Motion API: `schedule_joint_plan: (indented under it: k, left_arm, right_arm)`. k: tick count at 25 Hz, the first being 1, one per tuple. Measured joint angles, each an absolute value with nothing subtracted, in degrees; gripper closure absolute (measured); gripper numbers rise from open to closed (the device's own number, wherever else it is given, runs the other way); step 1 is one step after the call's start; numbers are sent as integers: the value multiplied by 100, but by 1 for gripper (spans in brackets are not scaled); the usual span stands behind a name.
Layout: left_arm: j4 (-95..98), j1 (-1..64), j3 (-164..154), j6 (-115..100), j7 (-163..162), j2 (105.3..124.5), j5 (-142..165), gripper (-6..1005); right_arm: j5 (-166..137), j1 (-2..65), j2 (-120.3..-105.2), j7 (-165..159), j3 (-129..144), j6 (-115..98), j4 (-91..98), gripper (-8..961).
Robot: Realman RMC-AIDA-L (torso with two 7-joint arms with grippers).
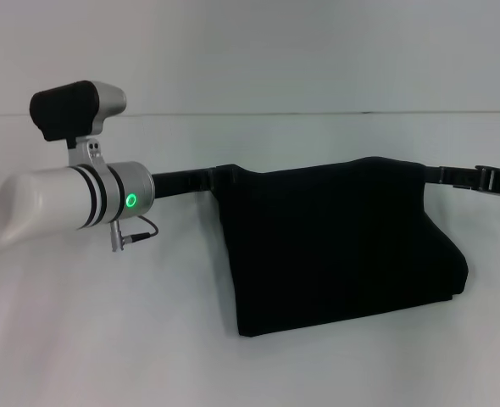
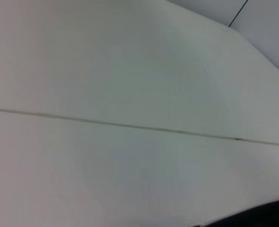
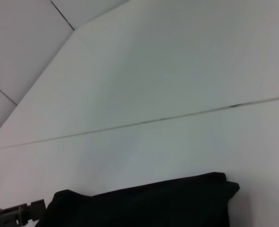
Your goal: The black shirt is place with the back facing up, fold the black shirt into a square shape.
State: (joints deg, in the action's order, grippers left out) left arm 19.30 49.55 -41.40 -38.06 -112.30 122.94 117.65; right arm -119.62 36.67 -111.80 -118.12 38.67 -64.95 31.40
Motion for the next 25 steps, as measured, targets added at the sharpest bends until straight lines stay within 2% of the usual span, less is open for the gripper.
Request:
schedule_joint_plan:
  k: [8,21,25]
  left_arm:
    - [1908,4977,-4165,-3971,-11313,12351,11813,328]
    - [1995,4971,-4345,-3914,-11555,12351,11807,394]
    - [2042,4913,-4304,-3865,-11427,12373,11765,542]
  right_arm:
    - [-11962,3668,-11199,-11812,3867,-6494,3162,165]
    - [-11962,3669,-11204,-11812,3894,-6495,3148,166]
    - [-11961,3667,-11205,-11812,3910,-6496,3143,166]
